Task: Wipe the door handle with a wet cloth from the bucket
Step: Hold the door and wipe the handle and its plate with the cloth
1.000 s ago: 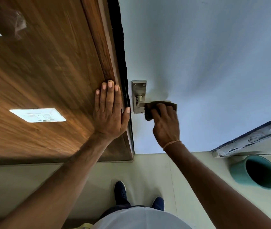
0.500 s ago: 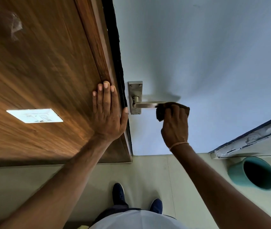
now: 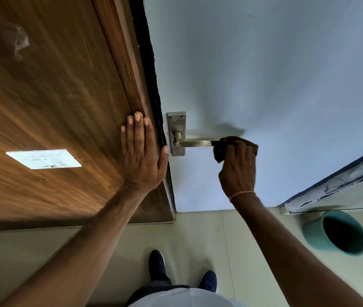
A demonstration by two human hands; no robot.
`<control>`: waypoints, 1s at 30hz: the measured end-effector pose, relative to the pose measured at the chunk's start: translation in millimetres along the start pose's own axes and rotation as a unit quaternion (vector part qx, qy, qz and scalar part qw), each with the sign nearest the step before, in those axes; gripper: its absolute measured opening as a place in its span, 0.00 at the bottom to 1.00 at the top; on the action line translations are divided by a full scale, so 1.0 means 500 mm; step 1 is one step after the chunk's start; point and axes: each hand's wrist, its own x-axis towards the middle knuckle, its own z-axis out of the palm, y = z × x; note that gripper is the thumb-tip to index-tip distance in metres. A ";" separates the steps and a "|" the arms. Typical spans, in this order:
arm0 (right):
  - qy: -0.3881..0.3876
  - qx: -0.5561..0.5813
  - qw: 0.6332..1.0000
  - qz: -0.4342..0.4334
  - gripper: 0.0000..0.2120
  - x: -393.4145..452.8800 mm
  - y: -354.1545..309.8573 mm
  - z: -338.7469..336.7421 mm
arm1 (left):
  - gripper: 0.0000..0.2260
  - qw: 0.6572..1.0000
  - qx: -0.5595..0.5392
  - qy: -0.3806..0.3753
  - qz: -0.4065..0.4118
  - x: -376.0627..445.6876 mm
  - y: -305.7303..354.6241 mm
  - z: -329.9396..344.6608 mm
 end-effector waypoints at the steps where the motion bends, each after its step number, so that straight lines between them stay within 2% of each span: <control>1: 0.015 0.012 1.000 0.005 0.17 0.003 0.005 -0.006 | 0.35 1.000 0.002 -0.001 -0.001 0.000 0.000 0.000; 6: 0.090 0.078 0.993 0.001 0.17 0.023 -0.039 -0.035 | 0.35 1.000 0.005 -0.004 0.000 0.000 0.000 0.001; 9: 0.046 0.113 0.992 -0.008 0.17 0.026 -0.090 -0.019 | 0.35 1.000 0.005 -0.007 -0.002 -0.001 0.002 0.000; 12: 0.031 0.114 0.993 0.000 0.21 0.023 -0.086 0.004 | 0.35 1.000 0.003 -0.013 0.002 -0.001 -0.006 -0.005; 14: 0.024 0.171 0.983 0.066 0.23 0.021 -0.073 0.004 | 0.35 1.000 0.003 -0.016 0.008 0.000 -0.008 -0.009; 15: 0.015 0.242 0.960 0.141 0.23 0.021 -0.069 0.004 | 0.35 1.000 0.002 -0.016 0.011 0.000 -0.009 -0.011; 16: -0.007 0.340 0.911 0.234 0.22 0.024 -0.069 0.011 | 0.36 1.000 0.002 -0.015 0.012 -0.001 -0.009 -0.012; 18: -0.034 0.547 0.749 0.372 0.19 0.026 -0.080 0.022 | 0.36 1.000 0.004 -0.019 0.013 -0.001 -0.009 -0.014; 20: -0.019 0.658 0.615 0.433 0.17 0.027 -0.097 0.031 | 0.35 1.000 0.003 -0.022 0.014 0.000 -0.009 -0.016; 22: -0.023 0.709 0.526 0.469 0.15 0.032 -0.119 0.033 | 0.35 1.000 -0.002 -0.023 0.016 0.000 -0.011 -0.019; 25: -0.068 0.772 0.418 0.474 0.15 0.035 -0.160 0.033 | 0.34 0.999 -0.004 -0.029 0.023 0.001 -0.014 -0.022; 27: -0.088 0.791 0.385 0.468 0.16 0.031 -0.177 0.033 | 0.34 0.999 -0.006 -0.030 0.022 0.001 -0.016 -0.022; 30: -0.051 0.815 0.327 0.476 0.18 0.024 -0.139 0.030 | 0.34 0.999 -0.011 -0.030 0.021 -0.001 -0.015 -0.020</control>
